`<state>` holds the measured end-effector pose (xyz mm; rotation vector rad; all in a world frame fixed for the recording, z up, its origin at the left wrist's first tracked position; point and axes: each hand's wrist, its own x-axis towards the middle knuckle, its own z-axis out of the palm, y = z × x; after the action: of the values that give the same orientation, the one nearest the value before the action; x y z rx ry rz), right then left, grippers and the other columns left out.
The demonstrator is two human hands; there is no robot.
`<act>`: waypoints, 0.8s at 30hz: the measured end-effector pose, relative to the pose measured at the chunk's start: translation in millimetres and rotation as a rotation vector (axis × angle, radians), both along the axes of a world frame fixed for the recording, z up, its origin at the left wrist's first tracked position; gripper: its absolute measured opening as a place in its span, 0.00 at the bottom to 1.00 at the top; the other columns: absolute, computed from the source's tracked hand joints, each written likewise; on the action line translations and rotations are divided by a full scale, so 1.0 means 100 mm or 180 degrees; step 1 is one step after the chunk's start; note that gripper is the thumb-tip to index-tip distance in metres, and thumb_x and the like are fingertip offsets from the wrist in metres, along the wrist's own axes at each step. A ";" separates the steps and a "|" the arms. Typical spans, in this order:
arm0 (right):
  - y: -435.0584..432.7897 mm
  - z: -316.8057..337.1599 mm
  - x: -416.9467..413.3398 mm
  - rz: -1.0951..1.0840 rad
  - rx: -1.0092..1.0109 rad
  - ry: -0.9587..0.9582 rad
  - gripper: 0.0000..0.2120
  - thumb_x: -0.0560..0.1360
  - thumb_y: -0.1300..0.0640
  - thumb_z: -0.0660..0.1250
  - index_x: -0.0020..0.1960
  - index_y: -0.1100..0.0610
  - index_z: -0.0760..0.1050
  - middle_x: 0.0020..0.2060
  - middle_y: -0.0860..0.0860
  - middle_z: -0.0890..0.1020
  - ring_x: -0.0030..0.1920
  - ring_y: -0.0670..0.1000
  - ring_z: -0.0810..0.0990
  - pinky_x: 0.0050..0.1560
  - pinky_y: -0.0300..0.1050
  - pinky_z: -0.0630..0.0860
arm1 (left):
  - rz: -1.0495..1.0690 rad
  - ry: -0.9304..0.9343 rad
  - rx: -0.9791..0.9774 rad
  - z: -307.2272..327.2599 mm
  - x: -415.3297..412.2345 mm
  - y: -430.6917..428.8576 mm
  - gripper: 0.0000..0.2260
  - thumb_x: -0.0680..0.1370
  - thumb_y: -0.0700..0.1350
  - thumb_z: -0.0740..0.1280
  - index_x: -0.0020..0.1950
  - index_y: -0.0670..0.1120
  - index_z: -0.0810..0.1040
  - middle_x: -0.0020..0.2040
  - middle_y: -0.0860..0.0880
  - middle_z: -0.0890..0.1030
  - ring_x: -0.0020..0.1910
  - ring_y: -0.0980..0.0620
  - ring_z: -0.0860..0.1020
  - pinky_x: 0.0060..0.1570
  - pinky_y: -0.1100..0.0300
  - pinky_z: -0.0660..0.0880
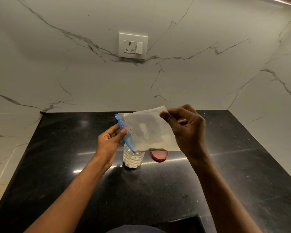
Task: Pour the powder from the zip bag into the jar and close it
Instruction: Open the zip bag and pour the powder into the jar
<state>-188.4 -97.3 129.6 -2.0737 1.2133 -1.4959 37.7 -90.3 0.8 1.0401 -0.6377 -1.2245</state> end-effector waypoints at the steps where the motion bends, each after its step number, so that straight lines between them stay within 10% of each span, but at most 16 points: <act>1: -0.01 0.00 0.00 -0.0005 -0.0017 -0.0021 0.04 0.76 0.56 0.77 0.49 0.55 0.86 0.41 0.45 0.80 0.41 0.49 0.82 0.38 0.45 0.81 | 0.0000 0.0001 -0.0010 0.01 0.00 0.00 0.17 0.72 0.44 0.74 0.61 0.52 0.83 0.54 0.52 0.89 0.55 0.53 0.87 0.46 0.61 0.85; 17: -0.10 -0.13 -0.07 0.0139 0.0339 -0.0074 0.02 0.77 0.50 0.75 0.48 0.44 0.82 0.45 0.42 0.81 0.44 0.47 0.83 0.40 0.41 0.82 | 0.0063 0.0283 0.0137 -0.08 0.00 -0.04 0.11 0.80 0.35 0.71 0.60 0.46 0.83 0.53 0.48 0.90 0.52 0.50 0.88 0.45 0.59 0.85; 24: -0.03 -0.47 -0.32 0.0237 0.1596 0.0310 0.24 0.70 0.42 0.77 0.61 0.51 0.78 0.54 0.47 0.82 0.55 0.50 0.81 0.54 0.51 0.82 | 0.0146 0.0426 0.0209 -0.09 0.01 -0.06 0.11 0.78 0.36 0.72 0.59 0.45 0.84 0.52 0.46 0.90 0.51 0.50 0.89 0.46 0.60 0.85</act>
<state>-220.7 -100.6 82.7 -1.8381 1.3606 -0.9407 38.4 -96.7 -8.0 1.0125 -0.4704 -1.2704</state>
